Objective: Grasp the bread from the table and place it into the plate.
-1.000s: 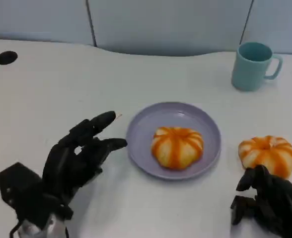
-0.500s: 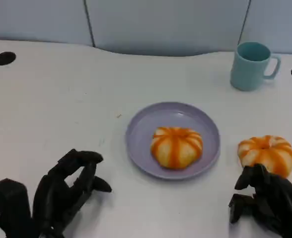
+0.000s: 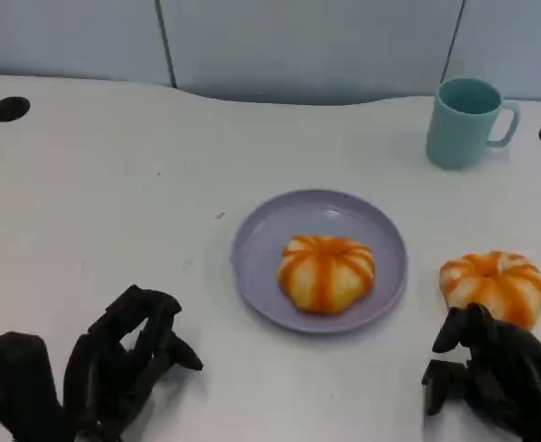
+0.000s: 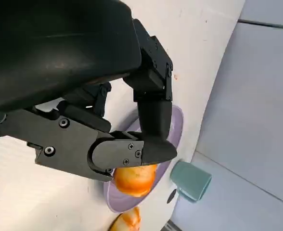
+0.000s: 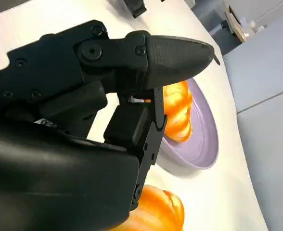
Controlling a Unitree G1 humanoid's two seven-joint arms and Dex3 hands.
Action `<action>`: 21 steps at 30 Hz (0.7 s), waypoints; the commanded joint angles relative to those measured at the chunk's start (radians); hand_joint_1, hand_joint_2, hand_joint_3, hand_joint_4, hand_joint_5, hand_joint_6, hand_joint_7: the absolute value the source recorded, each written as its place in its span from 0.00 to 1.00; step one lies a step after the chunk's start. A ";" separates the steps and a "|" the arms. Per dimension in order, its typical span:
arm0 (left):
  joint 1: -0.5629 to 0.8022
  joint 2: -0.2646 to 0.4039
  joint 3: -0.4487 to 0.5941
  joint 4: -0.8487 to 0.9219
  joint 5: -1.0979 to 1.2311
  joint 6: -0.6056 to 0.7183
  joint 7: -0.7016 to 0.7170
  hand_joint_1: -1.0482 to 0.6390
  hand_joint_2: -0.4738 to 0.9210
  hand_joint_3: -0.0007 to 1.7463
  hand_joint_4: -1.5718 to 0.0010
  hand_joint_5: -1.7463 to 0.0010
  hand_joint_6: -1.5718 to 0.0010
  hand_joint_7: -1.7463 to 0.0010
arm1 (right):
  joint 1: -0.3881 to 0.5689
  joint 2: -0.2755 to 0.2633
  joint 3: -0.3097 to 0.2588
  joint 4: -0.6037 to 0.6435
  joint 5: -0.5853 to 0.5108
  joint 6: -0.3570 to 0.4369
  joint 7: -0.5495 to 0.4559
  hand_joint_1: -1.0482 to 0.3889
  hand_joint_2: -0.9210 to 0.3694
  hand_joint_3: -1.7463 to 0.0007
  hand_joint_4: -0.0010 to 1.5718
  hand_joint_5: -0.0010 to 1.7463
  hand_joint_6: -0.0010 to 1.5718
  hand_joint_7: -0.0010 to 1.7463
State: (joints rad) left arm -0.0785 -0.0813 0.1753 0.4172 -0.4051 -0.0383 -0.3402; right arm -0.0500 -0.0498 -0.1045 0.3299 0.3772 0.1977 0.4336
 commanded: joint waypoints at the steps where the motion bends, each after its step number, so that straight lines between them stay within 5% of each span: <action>1: -0.014 0.006 0.005 0.018 0.018 -0.017 0.009 0.26 1.00 0.24 0.51 0.00 0.68 0.03 | 0.005 -0.020 -0.021 0.027 -0.005 0.033 -0.019 0.40 0.00 0.76 0.84 0.68 0.77 0.60; 21: -0.054 -0.001 0.018 0.078 0.017 -0.019 -0.033 0.25 1.00 0.21 0.52 0.00 0.70 0.01 | -0.025 -0.034 -0.032 0.113 -0.015 -0.033 0.028 0.41 0.00 0.74 0.86 0.66 0.80 0.57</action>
State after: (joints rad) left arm -0.1312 -0.0927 0.1912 0.4951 -0.3845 -0.0637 -0.3630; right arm -0.0932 -0.0680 -0.1301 0.4235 0.3805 0.1364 0.4840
